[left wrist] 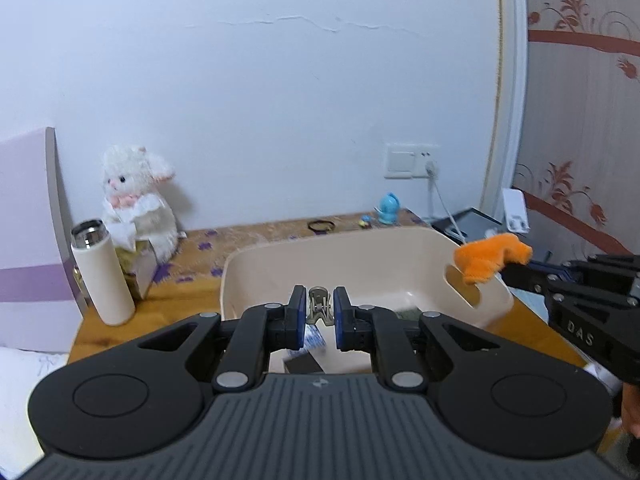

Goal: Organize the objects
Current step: 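Carry plush and clip over the basket and release both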

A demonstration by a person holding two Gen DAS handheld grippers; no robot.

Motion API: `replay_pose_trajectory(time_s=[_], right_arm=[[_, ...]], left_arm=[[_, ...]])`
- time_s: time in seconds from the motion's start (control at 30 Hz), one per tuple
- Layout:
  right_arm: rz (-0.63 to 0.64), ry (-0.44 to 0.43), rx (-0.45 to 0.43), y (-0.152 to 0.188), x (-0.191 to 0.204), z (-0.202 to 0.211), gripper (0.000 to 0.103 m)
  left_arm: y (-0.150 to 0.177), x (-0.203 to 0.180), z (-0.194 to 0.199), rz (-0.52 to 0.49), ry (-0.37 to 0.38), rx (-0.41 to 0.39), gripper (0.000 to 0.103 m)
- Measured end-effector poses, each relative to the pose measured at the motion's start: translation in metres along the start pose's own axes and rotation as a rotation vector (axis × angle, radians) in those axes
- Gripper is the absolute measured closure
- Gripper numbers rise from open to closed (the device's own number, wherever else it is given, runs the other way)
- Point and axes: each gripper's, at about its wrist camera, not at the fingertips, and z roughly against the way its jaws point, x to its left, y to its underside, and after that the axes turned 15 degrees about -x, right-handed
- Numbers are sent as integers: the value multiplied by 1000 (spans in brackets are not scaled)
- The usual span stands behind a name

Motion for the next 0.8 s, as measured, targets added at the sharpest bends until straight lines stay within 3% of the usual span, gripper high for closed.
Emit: replay_pose_trajectory(time_s=[0.3,0.6,0.7,0.73,0.8], right_arm=[[-11,26,69,12,-1,-46,101],[35,19,235,41,6,-84,99],[20,10,275,46,3,-90,94],[23,9,292,48,2,-91,84],[26,15,306,49,1,-93,78]], left_arm=[[10,6,-69,-46,-76,74,88],[49,2,-128,-58,-100,286,87],[58,2,-136,-53,-98,334,87],[61,3,-138,-48,-92,353,87],[63,4,-141,-38,-90,371,87]])
